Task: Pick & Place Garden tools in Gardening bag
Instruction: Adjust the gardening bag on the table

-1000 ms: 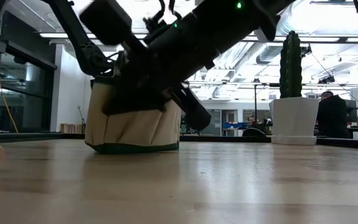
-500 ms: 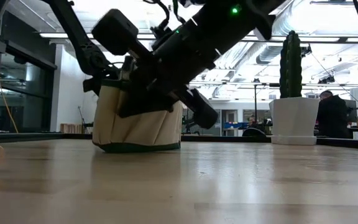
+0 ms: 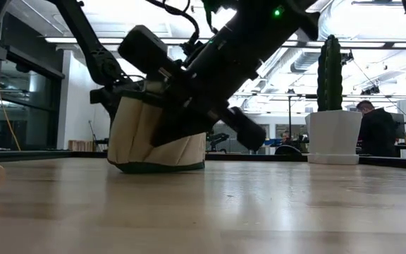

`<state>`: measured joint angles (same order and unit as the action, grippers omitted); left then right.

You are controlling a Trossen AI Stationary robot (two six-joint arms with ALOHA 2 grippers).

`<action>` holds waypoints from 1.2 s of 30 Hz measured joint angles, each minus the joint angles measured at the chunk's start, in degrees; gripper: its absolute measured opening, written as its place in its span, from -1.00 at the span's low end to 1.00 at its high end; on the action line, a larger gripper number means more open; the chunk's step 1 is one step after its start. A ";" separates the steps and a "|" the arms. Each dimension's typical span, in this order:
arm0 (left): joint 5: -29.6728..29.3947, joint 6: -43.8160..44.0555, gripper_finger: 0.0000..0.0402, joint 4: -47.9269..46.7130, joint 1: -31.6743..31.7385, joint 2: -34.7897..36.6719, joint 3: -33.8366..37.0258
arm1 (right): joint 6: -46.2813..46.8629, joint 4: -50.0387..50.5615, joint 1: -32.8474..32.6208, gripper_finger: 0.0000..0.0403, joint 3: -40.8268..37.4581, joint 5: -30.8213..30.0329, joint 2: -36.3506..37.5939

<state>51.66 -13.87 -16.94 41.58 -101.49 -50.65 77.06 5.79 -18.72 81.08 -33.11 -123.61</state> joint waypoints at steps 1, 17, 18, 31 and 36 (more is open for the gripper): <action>0.45 -0.01 -1.00 -0.68 0.00 0.00 0.00 | 0.49 1.53 0.00 -0.98 0.00 -0.10 0.49; 1.55 -4.12 -1.00 -8.78 -11.34 0.02 0.02 | 0.96 19.87 4.55 -0.98 0.00 -2.30 7.67; 1.53 -4.07 -1.00 -8.75 -12.43 0.02 0.02 | 0.96 20.28 4.86 -0.98 0.00 -1.97 7.73; -5.32 -3.87 -1.00 -15.62 -16.56 1.87 0.04 | 0.76 22.39 4.91 -0.98 0.00 2.95 7.75; -7.09 -4.41 -1.00 -23.76 -15.23 4.23 0.07 | 1.15 23.87 4.39 -0.98 0.00 3.55 7.75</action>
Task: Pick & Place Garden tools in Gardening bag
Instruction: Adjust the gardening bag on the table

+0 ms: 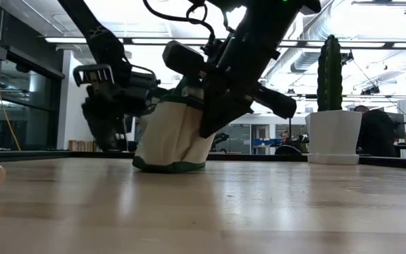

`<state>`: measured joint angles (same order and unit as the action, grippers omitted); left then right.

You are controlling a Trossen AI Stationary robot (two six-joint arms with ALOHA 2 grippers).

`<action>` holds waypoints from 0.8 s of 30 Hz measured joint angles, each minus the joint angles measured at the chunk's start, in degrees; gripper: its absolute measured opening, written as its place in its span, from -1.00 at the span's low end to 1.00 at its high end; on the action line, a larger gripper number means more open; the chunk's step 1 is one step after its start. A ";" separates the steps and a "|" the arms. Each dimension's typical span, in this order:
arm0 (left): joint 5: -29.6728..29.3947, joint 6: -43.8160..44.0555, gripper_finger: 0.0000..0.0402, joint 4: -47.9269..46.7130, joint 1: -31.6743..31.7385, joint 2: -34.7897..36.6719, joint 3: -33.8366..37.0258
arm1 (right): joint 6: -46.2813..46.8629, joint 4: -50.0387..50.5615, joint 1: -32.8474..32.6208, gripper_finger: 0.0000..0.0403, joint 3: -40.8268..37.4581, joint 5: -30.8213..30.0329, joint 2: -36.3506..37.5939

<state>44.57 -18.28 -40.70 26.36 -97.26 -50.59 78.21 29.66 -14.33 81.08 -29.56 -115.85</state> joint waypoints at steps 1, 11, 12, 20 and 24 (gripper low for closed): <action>-0.55 -0.07 -1.00 -1.00 -0.06 0.48 -0.01 | 0.00 0.21 0.00 -0.98 0.00 0.20 0.00; -14.46 2.46 -1.00 -8.36 -0.12 8.80 -0.02 | -0.43 0.68 0.24 -0.98 0.00 2.66 0.00; -16.26 3.08 -1.00 -9.00 -0.12 9.83 -0.02 | -0.49 0.65 0.24 -0.98 0.00 2.76 0.00; -30.84 6.46 -1.00 -10.58 -0.08 16.61 0.00 | -1.61 0.45 0.19 -0.98 0.00 7.11 0.00; -32.26 7.45 -1.00 -8.97 -0.05 20.69 -0.02 | -1.86 1.56 -0.77 -0.98 0.00 9.20 1.43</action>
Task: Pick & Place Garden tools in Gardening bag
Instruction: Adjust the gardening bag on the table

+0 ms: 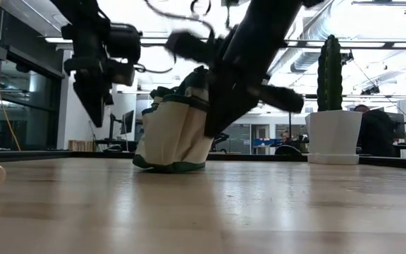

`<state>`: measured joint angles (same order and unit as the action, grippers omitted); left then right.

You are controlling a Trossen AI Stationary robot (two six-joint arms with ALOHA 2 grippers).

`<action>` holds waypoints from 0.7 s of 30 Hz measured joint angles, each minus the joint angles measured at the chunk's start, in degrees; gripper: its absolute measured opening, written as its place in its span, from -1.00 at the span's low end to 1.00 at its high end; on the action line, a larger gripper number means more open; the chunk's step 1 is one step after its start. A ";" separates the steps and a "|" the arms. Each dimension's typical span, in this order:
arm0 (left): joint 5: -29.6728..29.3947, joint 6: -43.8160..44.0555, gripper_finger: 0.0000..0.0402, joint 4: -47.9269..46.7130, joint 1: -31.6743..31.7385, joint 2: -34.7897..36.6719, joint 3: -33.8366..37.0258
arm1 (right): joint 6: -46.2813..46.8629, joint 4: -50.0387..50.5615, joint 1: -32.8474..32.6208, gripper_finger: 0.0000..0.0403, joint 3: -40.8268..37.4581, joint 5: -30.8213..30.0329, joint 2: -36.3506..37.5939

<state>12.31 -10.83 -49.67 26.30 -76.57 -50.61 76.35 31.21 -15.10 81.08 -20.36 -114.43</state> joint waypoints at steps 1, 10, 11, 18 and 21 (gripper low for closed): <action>-0.35 0.57 -1.00 0.37 0.00 1.02 0.02 | 0.17 0.88 -0.39 -0.98 0.00 0.10 0.86; -2.30 3.69 -1.00 3.98 0.00 9.46 0.00 | 0.87 7.59 -2.32 -0.98 -0.02 -2.77 13.03; -1.87 4.05 -1.00 4.84 0.00 10.35 0.00 | -0.13 7.65 -2.26 -0.98 -0.02 -3.57 14.40; 8.00 7.12 -1.00 15.18 -0.07 15.57 0.00 | -8.54 7.77 0.05 -0.98 -0.01 -8.02 19.93; 10.19 7.14 -1.00 21.50 -0.09 16.09 0.00 | -11.27 8.46 1.70 -0.98 -0.01 -8.05 20.45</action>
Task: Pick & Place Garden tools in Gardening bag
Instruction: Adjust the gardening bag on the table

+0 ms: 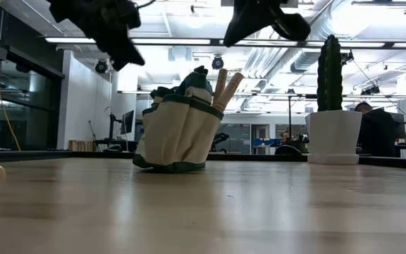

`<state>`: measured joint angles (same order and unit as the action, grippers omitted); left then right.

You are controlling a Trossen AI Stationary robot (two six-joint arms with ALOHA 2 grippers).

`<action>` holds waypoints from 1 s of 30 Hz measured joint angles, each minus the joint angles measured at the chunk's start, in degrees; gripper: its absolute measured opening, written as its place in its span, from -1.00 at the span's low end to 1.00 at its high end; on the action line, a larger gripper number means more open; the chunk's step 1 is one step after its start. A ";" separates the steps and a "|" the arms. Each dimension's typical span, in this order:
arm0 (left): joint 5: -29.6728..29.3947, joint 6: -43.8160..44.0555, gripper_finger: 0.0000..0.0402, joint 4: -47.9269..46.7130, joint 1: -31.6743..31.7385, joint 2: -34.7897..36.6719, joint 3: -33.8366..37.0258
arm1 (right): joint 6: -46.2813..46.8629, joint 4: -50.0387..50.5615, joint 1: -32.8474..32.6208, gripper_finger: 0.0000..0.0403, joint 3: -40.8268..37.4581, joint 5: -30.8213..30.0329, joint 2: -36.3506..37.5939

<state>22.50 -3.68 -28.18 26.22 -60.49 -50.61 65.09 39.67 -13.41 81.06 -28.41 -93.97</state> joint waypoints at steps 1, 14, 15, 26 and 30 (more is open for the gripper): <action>-0.03 -0.42 -1.00 1.64 0.00 -0.10 0.00 | -0.70 0.16 0.55 -0.98 0.01 0.30 0.00; -0.20 -26.13 -0.55 12.36 0.01 -4.48 0.00 | -5.38 7.82 5.33 -0.87 0.00 6.92 0.47; -0.25 -27.58 -0.47 12.49 -0.11 -4.97 0.00 | -5.38 8.85 5.35 -0.84 -0.01 6.96 0.46; -11.34 -45.85 -0.17 19.56 -7.47 -12.66 0.00 | -5.38 13.34 5.33 -0.44 -0.01 7.46 0.46; -13.80 -48.11 -0.17 19.32 -9.16 -14.34 0.00 | -5.36 14.71 5.31 -0.38 -0.01 7.54 0.46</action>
<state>8.70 -51.79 -8.86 17.06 -74.83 -50.61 59.72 54.38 -8.10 81.06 -20.87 -93.51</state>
